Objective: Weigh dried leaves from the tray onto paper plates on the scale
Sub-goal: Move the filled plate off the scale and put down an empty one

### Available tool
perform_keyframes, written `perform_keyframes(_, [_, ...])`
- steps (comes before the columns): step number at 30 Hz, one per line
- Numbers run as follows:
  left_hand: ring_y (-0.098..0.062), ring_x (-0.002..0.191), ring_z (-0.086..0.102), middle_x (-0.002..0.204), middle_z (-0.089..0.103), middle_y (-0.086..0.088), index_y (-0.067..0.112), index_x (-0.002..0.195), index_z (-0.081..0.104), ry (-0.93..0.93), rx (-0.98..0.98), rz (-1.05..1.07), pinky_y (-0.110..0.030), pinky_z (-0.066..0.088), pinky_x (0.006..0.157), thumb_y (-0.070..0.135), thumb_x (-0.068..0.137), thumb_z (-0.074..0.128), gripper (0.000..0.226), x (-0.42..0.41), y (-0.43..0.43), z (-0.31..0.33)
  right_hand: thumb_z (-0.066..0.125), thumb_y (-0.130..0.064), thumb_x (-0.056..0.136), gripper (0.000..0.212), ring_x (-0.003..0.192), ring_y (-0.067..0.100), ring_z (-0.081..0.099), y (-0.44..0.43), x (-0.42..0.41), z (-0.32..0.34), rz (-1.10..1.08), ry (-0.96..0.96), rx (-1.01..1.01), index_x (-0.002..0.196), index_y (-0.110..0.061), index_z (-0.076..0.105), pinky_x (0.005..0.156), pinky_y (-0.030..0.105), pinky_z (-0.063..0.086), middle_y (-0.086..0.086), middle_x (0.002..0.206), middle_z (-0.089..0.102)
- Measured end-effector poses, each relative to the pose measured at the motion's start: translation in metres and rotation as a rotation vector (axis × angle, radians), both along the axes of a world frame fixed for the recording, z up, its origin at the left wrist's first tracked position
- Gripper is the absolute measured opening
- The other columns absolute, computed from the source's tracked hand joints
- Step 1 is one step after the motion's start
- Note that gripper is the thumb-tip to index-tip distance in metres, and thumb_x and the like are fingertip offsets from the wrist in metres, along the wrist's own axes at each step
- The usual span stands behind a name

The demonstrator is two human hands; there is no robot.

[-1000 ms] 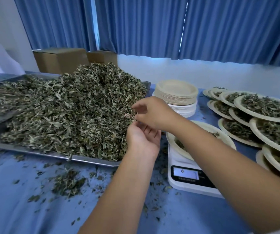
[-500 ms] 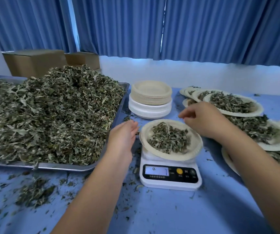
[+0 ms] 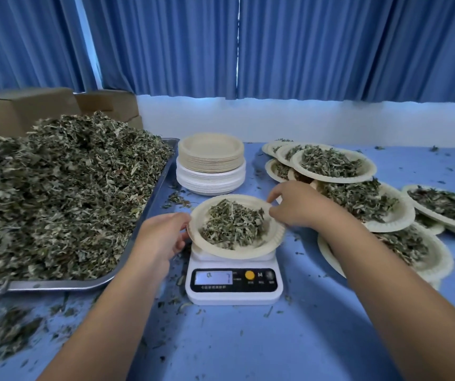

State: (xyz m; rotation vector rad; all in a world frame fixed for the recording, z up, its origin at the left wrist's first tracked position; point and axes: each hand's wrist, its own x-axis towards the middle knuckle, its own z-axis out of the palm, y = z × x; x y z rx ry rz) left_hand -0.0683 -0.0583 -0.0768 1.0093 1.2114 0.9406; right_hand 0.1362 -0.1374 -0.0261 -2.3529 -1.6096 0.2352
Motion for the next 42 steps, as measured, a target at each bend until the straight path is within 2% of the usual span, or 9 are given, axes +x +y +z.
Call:
perform_keyframes(11, [-0.011,0.057,0.052,0.081,0.061,-0.015,0.007,0.086,0.072,-0.144,0.164,-0.111,-0.019,0.049,0.053,0.01,0.086,0.065,0.008,0.005,-0.028,0.019,0.054,-0.016,0.087,0.029,0.062,0.015,0.048,-0.02,0.021,0.026,-0.057,0.126,0.255,0.107,-0.001,0.069,0.057,0.024,0.04,0.007,0.09,0.068])
perform_keyframes(21, [-0.01,0.056,0.064,0.073,0.072,-0.008,0.0,0.089,0.067,-0.436,0.114,-0.239,-0.017,0.051,0.051,0.001,0.086,0.062,0.005,0.09,-0.083,0.054,0.05,-0.012,0.084,0.031,0.043,0.015,0.038,-0.077,0.091,0.043,-0.287,0.316,0.576,0.106,0.005,0.064,0.037,0.014,0.031,0.008,0.064,0.051])
perform_keyframes(23, [-0.01,0.056,0.065,0.071,0.072,-0.007,0.0,0.088,0.065,-0.449,0.114,-0.29,-0.017,0.052,0.052,-0.001,0.088,0.059,0.006,0.112,-0.098,0.059,0.051,-0.015,0.085,0.033,0.074,0.036,0.066,-0.091,0.113,0.044,-0.335,0.319,0.621,0.107,0.007,0.062,0.059,0.029,0.055,0.019,0.093,0.071])
perform_keyframes(25, [-0.009,0.059,0.066,0.072,0.072,-0.007,-0.001,0.091,0.064,-0.456,0.111,-0.341,-0.017,0.054,0.055,-0.002,0.09,0.056,0.009,0.133,-0.111,0.062,0.051,-0.016,0.083,0.034,0.111,0.033,0.045,-0.105,0.136,0.043,-0.4,0.315,0.644,0.108,0.005,0.061,0.068,0.041,0.055,0.026,0.111,0.063])
perform_keyframes(28, [-0.011,0.065,0.069,0.079,0.073,-0.011,-0.002,0.096,0.062,-0.462,0.079,-0.388,-0.019,0.057,0.062,-0.004,0.091,0.054,0.01,0.165,-0.13,0.066,0.053,-0.018,0.082,0.034,0.097,0.013,0.031,-0.124,0.166,0.043,-0.453,0.305,0.635,0.106,0.005,0.063,0.062,0.04,0.052,0.026,0.095,0.069])
perform_keyframes(31, [-0.01,0.065,0.069,0.071,0.072,-0.008,0.0,0.084,0.062,-0.475,0.049,-0.433,-0.02,0.058,0.068,-0.007,0.089,0.052,0.013,0.197,-0.146,0.071,0.056,-0.018,0.083,0.032,0.111,0.033,0.047,-0.141,0.198,0.04,-0.543,0.303,0.656,0.104,0.005,0.064,0.086,0.048,0.049,0.028,0.104,0.064])
perform_keyframes(34, [-0.013,0.068,0.07,0.072,0.072,-0.01,0.0,0.08,0.061,-0.474,0.017,-0.469,-0.024,0.057,0.074,-0.008,0.088,0.053,0.014,0.226,-0.157,0.074,0.057,-0.017,0.083,0.033,0.086,0.009,0.035,-0.153,0.225,0.035,-0.572,0.326,0.638,0.102,0.009,0.063,0.054,0.029,0.041,0.027,0.076,0.061])
perform_keyframes(36, [-0.015,0.072,0.07,0.075,0.07,-0.012,0.0,0.077,0.061,-0.445,0.022,-0.483,-0.026,0.057,0.078,-0.007,0.088,0.053,0.015,0.243,-0.16,0.075,0.058,-0.017,0.084,0.033,0.101,0.031,0.061,-0.158,0.245,0.031,-0.611,0.336,0.642,0.103,0.009,0.063,0.06,0.033,0.05,0.029,0.083,0.066])
perform_keyframes(42, [-0.017,0.071,0.063,0.085,0.061,-0.019,-0.005,0.08,0.059,-0.252,0.075,-0.542,-0.024,0.058,0.071,-0.01,0.088,0.052,0.012,0.289,-0.151,0.08,0.057,-0.013,0.085,0.029,0.078,0.029,0.065,-0.164,0.285,0.019,-0.648,0.399,0.636,0.094,0.012,0.067,0.081,0.044,0.054,0.034,0.096,0.065])
